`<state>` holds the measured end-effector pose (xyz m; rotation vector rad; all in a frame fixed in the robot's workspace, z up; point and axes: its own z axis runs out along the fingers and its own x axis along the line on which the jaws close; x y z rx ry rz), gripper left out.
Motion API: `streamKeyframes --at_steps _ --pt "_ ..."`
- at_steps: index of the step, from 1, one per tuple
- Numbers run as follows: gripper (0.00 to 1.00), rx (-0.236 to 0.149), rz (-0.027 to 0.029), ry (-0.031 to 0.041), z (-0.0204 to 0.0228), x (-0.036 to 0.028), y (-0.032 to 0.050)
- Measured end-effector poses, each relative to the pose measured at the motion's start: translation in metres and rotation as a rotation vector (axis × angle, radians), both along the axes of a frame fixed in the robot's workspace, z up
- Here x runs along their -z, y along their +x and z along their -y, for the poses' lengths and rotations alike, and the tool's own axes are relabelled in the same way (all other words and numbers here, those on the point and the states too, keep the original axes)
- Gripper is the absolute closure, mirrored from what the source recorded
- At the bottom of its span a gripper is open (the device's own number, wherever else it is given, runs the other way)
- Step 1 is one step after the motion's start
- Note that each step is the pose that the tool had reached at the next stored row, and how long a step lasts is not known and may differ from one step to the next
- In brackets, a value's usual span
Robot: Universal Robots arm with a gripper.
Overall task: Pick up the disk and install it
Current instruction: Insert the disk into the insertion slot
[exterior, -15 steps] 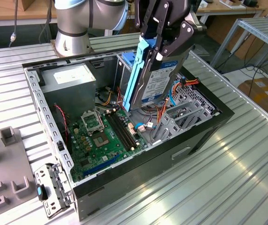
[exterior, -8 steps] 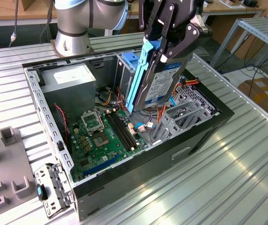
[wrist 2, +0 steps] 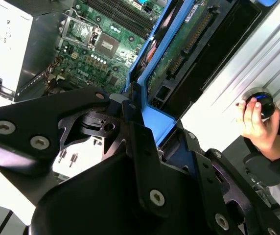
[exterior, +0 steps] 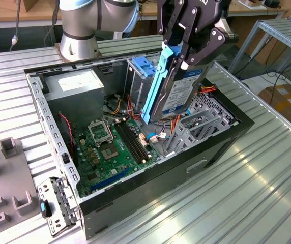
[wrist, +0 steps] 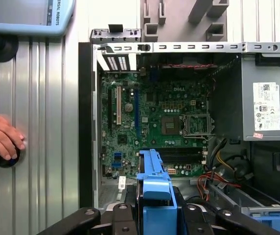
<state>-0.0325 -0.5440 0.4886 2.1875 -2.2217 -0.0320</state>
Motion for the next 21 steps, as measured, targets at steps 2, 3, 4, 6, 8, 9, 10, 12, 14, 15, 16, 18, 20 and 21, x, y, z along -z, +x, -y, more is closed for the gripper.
streamKeyframes --at_steps 2,3,4,6,8,9,10,12,14,15,16,18,20,21 --pt "0.63 0.0 -0.0006 0.0001 0.0022 0.0001 0.0018" --pt "0.63 0.0 -0.0007 0.0001 0.0031 0.0001 0.0025" --pt "0.63 0.0 -0.001 0.0 0.004 0.0001 0.0031" --pt "0.63 0.0 -0.0013 0.0 0.0061 0.0002 0.0047" --pt "0.63 0.0 -0.0018 0.0 0.008 0.0002 0.0064" --pt "0.63 0.0 -0.0021 -0.0001 0.0095 0.0002 0.0078" --pt "0.63 0.0 -0.0022 -0.0001 0.0103 0.0002 0.0085" --pt "0.63 0.0 -0.0024 0.0 0.0117 0.0003 0.0098" --pt "0.63 0.0 -0.0027 0.0 0.0132 0.0003 0.0111" --pt "0.63 0.0 -0.0028 0.0 0.0139 0.0004 0.0118" --pt "0.63 0.0 -0.003 0.0001 0.0148 0.0004 0.0127" --pt "0.63 0.0 -0.0032 0.0 0.0158 0.0004 0.014" --pt "0.63 0.0 -0.0033 0.0 0.0173 0.0005 0.0151" --pt "0.63 0.0 -0.0033 0.0 0.0181 0.0005 0.0156"
